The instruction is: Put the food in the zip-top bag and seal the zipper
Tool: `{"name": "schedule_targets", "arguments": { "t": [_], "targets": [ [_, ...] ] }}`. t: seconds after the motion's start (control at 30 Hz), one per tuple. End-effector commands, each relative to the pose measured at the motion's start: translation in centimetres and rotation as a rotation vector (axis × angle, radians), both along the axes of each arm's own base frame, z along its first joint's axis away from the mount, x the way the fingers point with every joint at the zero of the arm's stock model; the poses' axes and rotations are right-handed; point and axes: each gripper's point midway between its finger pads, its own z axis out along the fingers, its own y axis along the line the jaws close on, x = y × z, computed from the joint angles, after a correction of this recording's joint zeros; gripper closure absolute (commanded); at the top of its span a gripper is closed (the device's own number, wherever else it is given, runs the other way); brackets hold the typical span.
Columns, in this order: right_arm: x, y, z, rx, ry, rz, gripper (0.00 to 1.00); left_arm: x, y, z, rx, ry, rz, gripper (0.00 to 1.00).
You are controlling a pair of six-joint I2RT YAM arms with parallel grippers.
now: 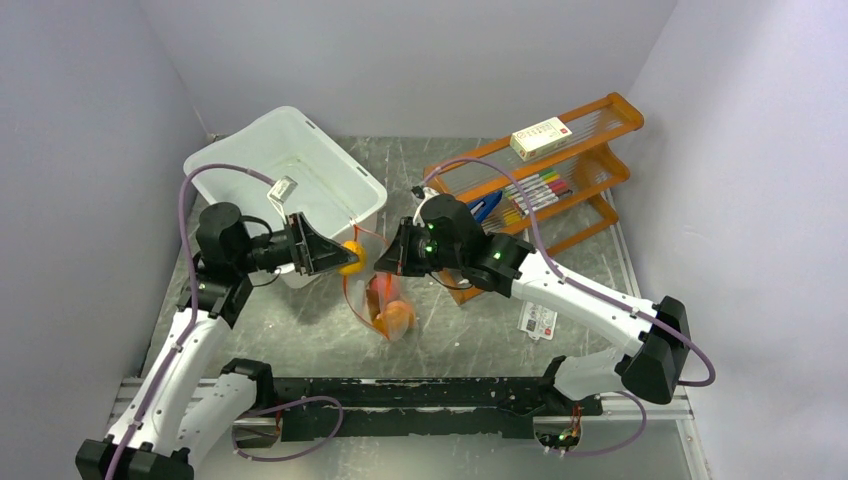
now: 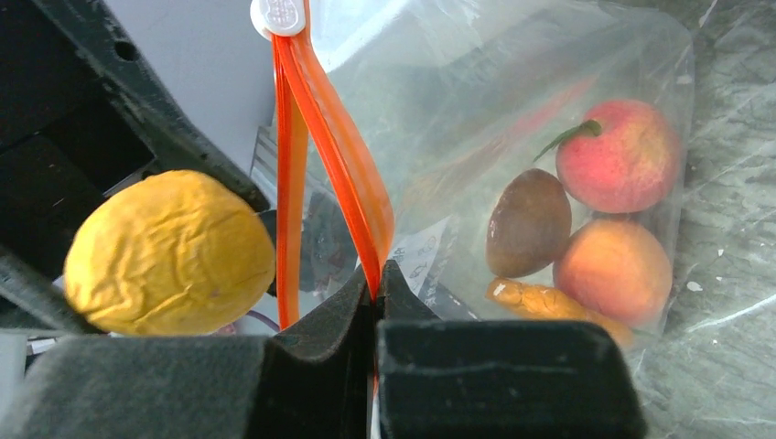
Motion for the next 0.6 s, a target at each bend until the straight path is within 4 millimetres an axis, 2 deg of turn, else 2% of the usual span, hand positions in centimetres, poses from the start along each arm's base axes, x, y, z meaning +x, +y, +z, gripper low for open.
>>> {"name": "schedule_targets", "arguments": {
  "t": [0.0,0.17,0.3,0.57],
  "targets": [
    [-0.4,-0.1,0.8,0.022,-0.033,0.022,1.00,0.4,0.0,-1.3,0.046,0.014,0.036,0.41],
    [-0.3,-0.4,0.8,0.011,-0.047,0.020,1.00,0.4,-0.1,-1.6,0.058,0.032,0.039,0.37],
    [-0.2,-0.6,1.1,0.006,-0.066,0.018,1.00,0.7,-0.1,-3.1,0.098,0.068,0.047,0.32],
    [-0.5,-0.5,0.5,0.008,-0.050,0.026,1.00,0.6,-0.3,-2.8,0.082,0.075,0.049,0.33]
  ]
}}
